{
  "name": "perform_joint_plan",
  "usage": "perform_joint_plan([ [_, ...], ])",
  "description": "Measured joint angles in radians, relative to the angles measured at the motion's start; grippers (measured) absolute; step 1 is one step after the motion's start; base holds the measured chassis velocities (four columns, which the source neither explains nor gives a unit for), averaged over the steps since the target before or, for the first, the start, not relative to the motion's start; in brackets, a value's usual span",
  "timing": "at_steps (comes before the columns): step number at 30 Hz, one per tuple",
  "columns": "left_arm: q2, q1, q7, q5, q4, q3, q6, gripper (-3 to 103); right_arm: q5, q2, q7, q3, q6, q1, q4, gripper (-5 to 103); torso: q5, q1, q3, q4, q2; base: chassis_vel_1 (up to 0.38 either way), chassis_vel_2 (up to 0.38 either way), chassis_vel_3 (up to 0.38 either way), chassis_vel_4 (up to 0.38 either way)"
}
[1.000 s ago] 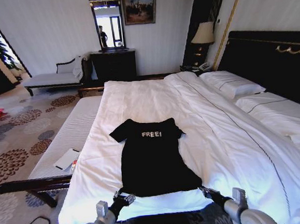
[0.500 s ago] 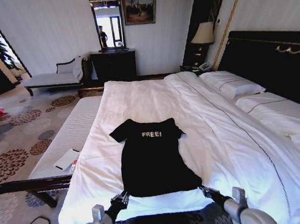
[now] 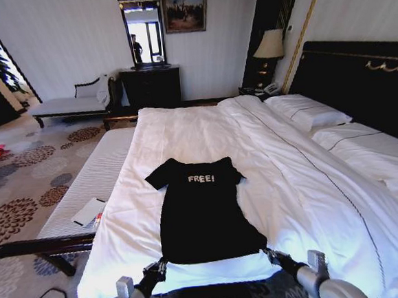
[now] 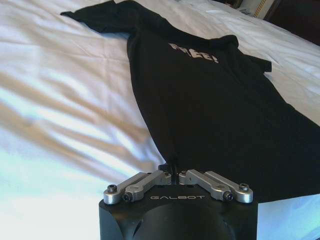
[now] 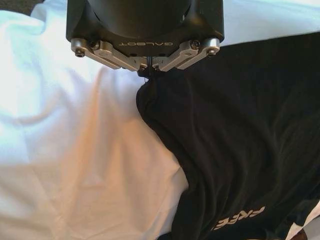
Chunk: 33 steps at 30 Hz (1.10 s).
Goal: Fold the clothes on the bed.
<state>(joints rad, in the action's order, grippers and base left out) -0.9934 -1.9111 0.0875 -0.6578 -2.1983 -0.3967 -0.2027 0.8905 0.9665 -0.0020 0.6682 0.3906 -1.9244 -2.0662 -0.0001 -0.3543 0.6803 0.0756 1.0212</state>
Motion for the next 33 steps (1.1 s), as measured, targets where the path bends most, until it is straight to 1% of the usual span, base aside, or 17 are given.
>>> perform_joint_plan([
  [7, 0.001, -0.061, -0.018, -0.007, -0.012, -0.059, 0.008, 2, -0.039, 0.002, -0.010, 0.014, -0.002, -0.055, -0.032, 0, 0.0000, 0.000, 0.000, -0.0001, 0.000, 0.000, 0.000, 0.000, 0.000],
  [10, -0.003, -0.095, -0.030, -0.008, -0.014, -0.084, 0.017, 2, -0.059, 0.012, -0.013, 0.011, -0.005, -0.076, -0.044, 0, 0.0000, 0.000, 0.000, -0.0001, 0.000, 0.000, 0.000, 0.000, 0.000],
  [18, -0.013, -0.094, -0.030, 0.004, 0.010, -0.076, 0.022, 2, -0.082, 0.024, -0.004, -0.017, -0.006, -0.071, -0.039, 0, 0.0000, 0.000, 0.000, -0.0001, 0.000, 0.000, 0.000, 0.000, 0.000],
  [19, -0.013, -0.090, -0.025, 0.008, 0.011, -0.069, 0.020, -1, -0.081, 0.023, 0.001, -0.019, -0.006, -0.066, -0.035, 0, 0.0001, 0.000, 0.000, -0.0001, 0.000, 0.000, 0.000, 0.000, 0.000],
  [20, -0.014, -0.085, -0.019, 0.015, 0.011, -0.061, 0.016, 4, -0.079, 0.021, 0.006, -0.019, -0.006, -0.060, -0.031, -1, 0.0002, 0.000, 0.000, -0.0001, 0.000, 0.000, 0.000, 0.000, 0.000],
  [21, -0.014, -0.085, -0.019, 0.015, 0.011, -0.061, 0.016, 4, -0.079, 0.021, 0.006, -0.019, -0.006, -0.060, -0.031, -1, 0.0002, 0.000, 0.000, -0.0001, 0.000, 0.000, 0.000, 0.000, 0.000],
  [22, -0.015, -0.082, -0.015, 0.026, 0.013, -0.057, 0.014, 9, -0.074, 0.018, 0.010, -0.018, -0.005, -0.057, -0.030, 4, 0.0002, 0.000, 0.000, -0.0002, 0.000, 0.000, 0.000, 0.000, 0.000],
  [23, -0.016, -0.081, -0.014, 0.029, 0.013, -0.057, 0.014, 9, -0.073, 0.017, 0.011, -0.017, -0.005, -0.056, -0.031, 4, 0.0002, 0.000, 0.000, -0.0003, 0.000, 0.000, 0.000, 0.000, 0.000],
  [24, -0.018, -0.078, -0.010, 0.041, 0.015, -0.057, 0.014, 15, -0.068, 0.016, 0.012, -0.013, -0.005, -0.056, -0.034, 9, 0.0003, 0.000, 0.000, -0.0003, 0.000, 0.000, 0.000, 0.000, 0.000],
  [25, -0.022, -0.076, -0.009, 0.053, 0.015, -0.063, 0.015, 25, -0.060, 0.015, 0.013, -0.002, -0.005, -0.056, -0.051, 15, 0.0001, 0.000, 0.000, -0.0002, 0.000, 0.000, 0.000, 0.000, 0.000],
  [26, -0.023, -0.076, -0.006, 0.055, 0.010, -0.068, 0.015, 25, -0.055, 0.014, 0.013, 0.006, -0.005, -0.058, -0.064, 20, 0.0001, 0.000, 0.000, -0.0002, 0.000, 0.000, 0.000, 0.000, 0.000],
  [27, -0.023, -0.076, -0.006, 0.055, 0.010, -0.068, 0.015, 25, -0.055, 0.014, 0.013, 0.006, -0.005, -0.058, -0.064, 20, 0.0001, 0.000, 0.000, -0.0002, 0.000, 0.000, 0.000, 0.000, 0.000],
  [29, -0.026, -0.081, -0.005, 0.069, -0.011, -0.086, 0.016, 36, -0.028, 0.013, 0.025, 0.032, 0.001, -0.061, -0.111, 31, 0.0001, 0.000, 0.000, -0.0001, 0.000, 0.000, 0.000, 0.000, 0.000],
  [30, -0.026, -0.081, -0.005, 0.069, -0.011, -0.086, 0.016, 36, -0.028, 0.013, 0.025, 0.032, 0.001, -0.061, -0.111, 31, 0.0001, 0.000, 0.000, -0.0001, 0.000, 0.000, 0.000, 0.000, 0.000],
  [31, -0.027, -0.082, -0.005, 0.073, -0.014, -0.088, 0.016, 42, -0.023, 0.013, 0.030, 0.038, 0.004, -0.062, -0.121, 31, 0.0000, 0.000, 0.000, -0.0001, 0.000, 0.000, 0.000, 0.000, 0.000],
  [32, -0.028, -0.085, -0.005, 0.083, -0.021, -0.094, 0.017, 46, -0.016, 0.011, 0.037, 0.048, 0.012, -0.062, -0.136, 37, 0.0001, 0.000, 0.000, -0.0002, 0.000, 0.000, 0.000, 0.000, 0.000],
  [33, -0.031, -0.086, -0.006, 0.088, -0.031, -0.103, 0.018, 52, -0.009, 0.007, 0.043, 0.067, 0.020, -0.061, -0.159, 47, 0.0002, 0.000, 0.000, -0.0001, 0.000, 0.000, 0.000, 0.000, 0.000],
])
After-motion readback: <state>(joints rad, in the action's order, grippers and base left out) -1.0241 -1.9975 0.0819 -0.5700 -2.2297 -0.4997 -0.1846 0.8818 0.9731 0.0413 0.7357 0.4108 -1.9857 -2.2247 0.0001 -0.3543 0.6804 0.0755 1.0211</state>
